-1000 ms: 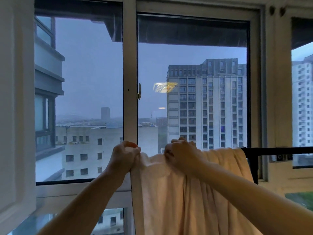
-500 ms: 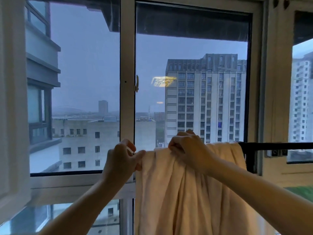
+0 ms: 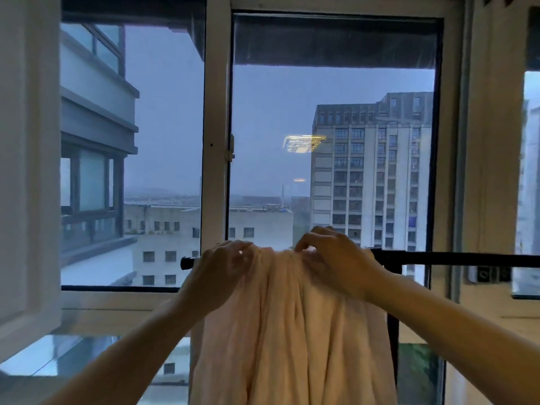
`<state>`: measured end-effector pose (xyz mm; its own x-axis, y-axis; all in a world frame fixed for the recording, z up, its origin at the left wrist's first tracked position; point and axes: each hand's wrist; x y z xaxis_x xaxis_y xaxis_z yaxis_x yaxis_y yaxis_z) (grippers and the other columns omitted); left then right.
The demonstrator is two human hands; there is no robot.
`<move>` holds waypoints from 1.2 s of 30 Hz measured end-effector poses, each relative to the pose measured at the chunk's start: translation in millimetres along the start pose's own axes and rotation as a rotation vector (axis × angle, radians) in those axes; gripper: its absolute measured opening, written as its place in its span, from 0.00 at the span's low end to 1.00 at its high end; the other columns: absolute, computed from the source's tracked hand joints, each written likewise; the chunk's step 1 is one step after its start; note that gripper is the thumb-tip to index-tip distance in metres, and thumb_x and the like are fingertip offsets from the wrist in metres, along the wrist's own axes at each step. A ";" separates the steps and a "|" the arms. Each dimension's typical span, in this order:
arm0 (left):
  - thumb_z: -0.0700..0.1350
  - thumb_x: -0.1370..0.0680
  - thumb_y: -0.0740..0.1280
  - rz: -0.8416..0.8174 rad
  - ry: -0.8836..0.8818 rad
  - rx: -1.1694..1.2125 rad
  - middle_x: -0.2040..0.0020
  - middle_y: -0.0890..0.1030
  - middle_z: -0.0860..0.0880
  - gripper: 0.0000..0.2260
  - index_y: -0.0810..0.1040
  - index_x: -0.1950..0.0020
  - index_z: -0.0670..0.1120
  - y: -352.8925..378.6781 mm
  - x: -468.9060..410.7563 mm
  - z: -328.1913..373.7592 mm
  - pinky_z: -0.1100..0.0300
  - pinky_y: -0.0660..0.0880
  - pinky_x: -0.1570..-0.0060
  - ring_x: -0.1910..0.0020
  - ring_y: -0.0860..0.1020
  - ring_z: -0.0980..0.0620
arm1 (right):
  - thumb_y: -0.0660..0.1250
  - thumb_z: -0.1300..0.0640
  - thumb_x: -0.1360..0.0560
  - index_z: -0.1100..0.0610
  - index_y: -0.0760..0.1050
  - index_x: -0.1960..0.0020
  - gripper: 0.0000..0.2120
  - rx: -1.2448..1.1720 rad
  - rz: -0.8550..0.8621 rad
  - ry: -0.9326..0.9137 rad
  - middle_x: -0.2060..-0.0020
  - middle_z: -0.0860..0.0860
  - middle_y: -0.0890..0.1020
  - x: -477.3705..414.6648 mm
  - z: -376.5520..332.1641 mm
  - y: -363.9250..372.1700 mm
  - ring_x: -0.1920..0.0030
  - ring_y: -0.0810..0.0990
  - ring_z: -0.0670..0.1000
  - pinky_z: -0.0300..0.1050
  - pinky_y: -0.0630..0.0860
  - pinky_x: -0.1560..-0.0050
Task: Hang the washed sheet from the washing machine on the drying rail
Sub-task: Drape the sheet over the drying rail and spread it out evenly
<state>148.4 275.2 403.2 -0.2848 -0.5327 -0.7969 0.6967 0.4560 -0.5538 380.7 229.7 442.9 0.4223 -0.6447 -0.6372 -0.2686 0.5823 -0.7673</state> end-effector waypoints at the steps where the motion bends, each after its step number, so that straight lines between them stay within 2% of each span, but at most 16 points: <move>1: 0.56 0.22 0.56 -0.033 -0.017 0.022 0.56 0.78 0.60 0.16 0.77 0.45 0.49 3.9 -0.7 2.9 0.71 0.76 0.59 0.62 0.77 0.67 | 0.59 0.54 0.21 0.50 0.74 0.41 0.10 0.030 0.025 0.035 0.43 0.47 0.75 7.9 9.1 -3.4 0.42 0.73 0.46 0.42 0.72 0.40; 3: 0.58 0.23 0.54 -0.037 -0.049 0.018 0.62 0.78 0.59 0.18 0.78 0.50 0.49 11.6 -0.6 2.5 0.68 0.77 0.61 0.64 0.78 0.63 | 0.61 0.52 0.21 0.50 0.73 0.41 0.10 0.076 0.104 0.125 0.43 0.47 0.74 24.3 26.1 -7.7 0.41 0.72 0.46 0.40 0.71 0.40; 6: 0.51 0.20 0.61 0.078 -0.052 -0.078 0.62 0.78 0.59 0.09 0.80 0.52 0.51 19.9 1.7 -5.9 0.55 0.78 0.59 0.64 0.78 0.60 | 0.62 0.49 0.22 0.53 0.71 0.41 0.13 0.065 0.217 0.287 0.45 0.49 0.75 44.4 44.6 -11.4 0.46 0.74 0.47 0.39 0.72 0.45; 9: 0.43 0.22 0.66 0.116 -0.028 -0.105 0.61 0.81 0.57 0.05 0.82 0.51 0.49 20.9 4.2 -5.8 0.55 0.78 0.58 0.63 0.79 0.59 | 0.58 0.45 0.21 0.55 0.66 0.40 0.16 0.029 0.201 0.406 0.57 0.50 0.79 58.7 45.6 -14.7 0.60 0.79 0.47 0.42 0.77 0.58; 11: 0.43 0.23 0.66 0.101 -0.034 -0.107 0.62 0.82 0.57 0.06 0.82 0.51 0.51 19.4 4.3 -4.8 0.57 0.77 0.59 0.63 0.79 0.60 | 0.55 0.42 0.21 0.55 0.62 0.36 0.21 0.070 0.150 0.454 0.60 0.49 0.79 64.6 38.4 -12.2 0.63 0.78 0.47 0.40 0.74 0.62; 13: 0.43 0.23 0.66 0.095 -0.053 -0.090 0.61 0.81 0.57 0.06 0.82 0.51 0.50 20.8 4.1 -7.0 0.57 0.78 0.58 0.63 0.79 0.61 | 0.53 0.39 0.21 0.55 0.57 0.33 0.25 0.070 0.129 0.493 0.61 0.48 0.77 65.9 29.2 -7.3 0.65 0.76 0.47 0.40 0.73 0.62; 17: 0.43 0.24 0.67 0.117 -0.052 -0.061 0.58 0.83 0.54 0.06 0.82 0.49 0.49 25.7 3.5 -8.9 0.54 0.79 0.55 0.61 0.80 0.58 | 0.56 0.37 0.23 0.54 0.55 0.33 0.28 -0.129 0.130 0.522 0.60 0.48 0.77 53.2 15.9 5.5 0.62 0.79 0.47 0.45 0.80 0.57; 21: 0.50 0.22 0.65 0.089 -0.060 -0.074 0.60 0.80 0.59 0.07 0.82 0.49 0.52 25.3 3.0 -10.4 0.52 0.78 0.56 0.61 0.80 0.57 | 0.64 0.43 0.24 0.57 0.55 0.31 0.31 -0.386 0.180 0.507 0.62 0.49 0.77 31.0 -4.4 13.6 0.62 0.78 0.47 0.46 0.80 0.55; 23: 0.57 0.24 0.60 0.095 -0.065 -0.083 0.60 0.80 0.60 0.14 0.82 0.50 0.53 22.8 5.0 -8.4 0.53 0.77 0.57 0.61 0.79 0.57 | 0.68 0.46 0.26 0.58 0.55 0.31 0.32 -0.525 0.186 0.538 0.61 0.50 0.76 22.6 -10.7 16.2 0.60 0.78 0.48 0.49 0.79 0.51; 25: 0.56 0.25 0.59 0.104 -0.066 -0.093 0.60 0.80 0.59 0.15 0.83 0.50 0.52 20.5 6.2 -8.0 0.55 0.75 0.57 0.61 0.79 0.55 | 0.69 0.49 0.26 0.57 0.53 0.31 0.34 -0.526 0.150 0.549 0.62 0.50 0.76 20.0 -14.0 19.8 0.60 0.78 0.49 0.49 0.78 0.51; 27: 0.53 0.25 0.60 0.112 -0.069 -0.113 0.59 0.81 0.57 0.14 0.83 0.49 0.51 18.7 7.6 -7.5 0.56 0.73 0.57 0.60 0.79 0.53 | 0.71 0.54 0.27 0.56 0.55 0.32 0.32 -0.486 0.119 0.549 0.63 0.49 0.76 20.8 -13.5 19.6 0.61 0.77 0.48 0.47 0.78 0.53; 28: 0.53 0.25 0.59 0.110 -0.065 -0.116 0.59 0.81 0.57 0.15 0.83 0.49 0.51 18.2 8.5 -7.6 0.56 0.74 0.57 0.60 0.79 0.53 | 0.71 0.57 0.28 0.56 0.60 0.34 0.28 -0.471 0.110 0.548 0.62 0.49 0.76 19.9 -11.5 16.0 0.60 0.78 0.48 0.46 0.78 0.53; 31: 0.50 0.23 0.64 0.114 -0.050 -0.113 0.59 0.81 0.57 0.10 0.83 0.49 0.50 16.4 10.2 -4.9 0.56 0.74 0.57 0.60 0.79 0.54 | 0.66 0.59 0.27 0.53 0.74 0.46 0.10 -0.345 0.135 0.500 0.58 0.49 0.79 13.9 -3.9 -8.4 0.57 0.78 0.48 0.45 0.78 0.52; 32: 0.47 0.23 0.67 0.118 -0.042 -0.108 0.59 0.81 0.57 0.07 0.83 0.49 0.50 16.9 10.4 -3.8 0.57 0.74 0.58 0.60 0.79 0.54 | 0.64 0.59 0.26 0.53 0.76 0.48 0.08 -0.307 0.172 0.496 0.57 0.49 0.80 11.4 -0.3 -18.5 0.57 0.78 0.48 0.45 0.78 0.52; 36: 0.42 0.24 0.67 0.126 -0.007 -0.109 0.60 0.82 0.55 0.07 0.83 0.51 0.50 19.7 9.0 2.8 0.60 0.74 0.61 0.62 0.79 0.55 | 0.62 0.60 0.27 0.52 0.78 0.50 0.09 -0.093 0.387 0.525 0.56 0.51 0.82 2.1 23.6 -57.2 0.57 0.79 0.53 0.46 0.77 0.55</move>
<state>161.4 277.4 385.8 -0.1950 -0.4712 -0.8602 0.6513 0.5935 -0.4728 417.4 206.7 487.2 -0.1916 -0.5667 -0.8014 -0.3998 0.7907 -0.4636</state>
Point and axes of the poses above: each hand's wrist, its own x-axis away from the middle knuckle, its own y-axis out of the palm, z = x × y
